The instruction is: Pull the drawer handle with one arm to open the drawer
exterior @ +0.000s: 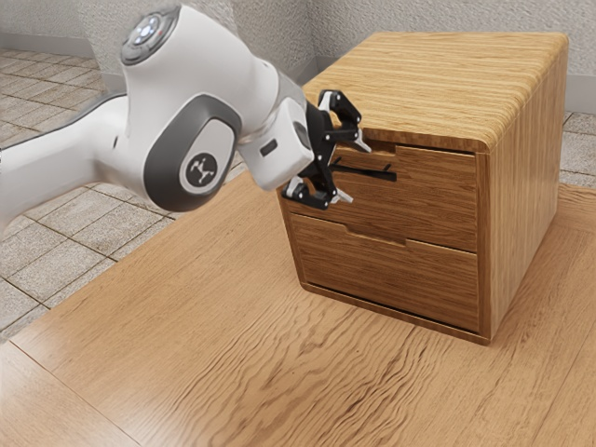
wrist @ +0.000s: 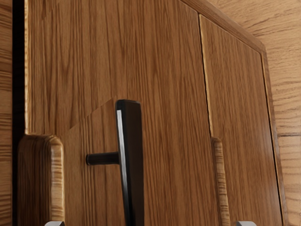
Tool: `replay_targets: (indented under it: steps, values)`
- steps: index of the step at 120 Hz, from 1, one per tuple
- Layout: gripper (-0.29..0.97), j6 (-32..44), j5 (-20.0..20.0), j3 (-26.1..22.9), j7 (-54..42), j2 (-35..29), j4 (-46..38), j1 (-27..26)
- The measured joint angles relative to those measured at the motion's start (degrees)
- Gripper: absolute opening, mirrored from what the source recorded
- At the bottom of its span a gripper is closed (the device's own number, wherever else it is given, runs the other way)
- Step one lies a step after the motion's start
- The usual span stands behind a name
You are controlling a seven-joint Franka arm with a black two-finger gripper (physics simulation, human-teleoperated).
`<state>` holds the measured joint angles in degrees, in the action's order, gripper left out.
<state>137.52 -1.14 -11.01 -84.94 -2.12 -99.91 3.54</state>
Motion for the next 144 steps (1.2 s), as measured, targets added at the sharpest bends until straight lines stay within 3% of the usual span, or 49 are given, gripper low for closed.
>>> replay_targets:
  steps: [41, 144]
  values:
    - [0.37, -0.5, 0.2, 0.0, -0.4, -0.3, -0.3, -0.4]
    - [0.35, -1.8, 0.3, -0.1, -0.8, 0.8, 0.0, -0.1]
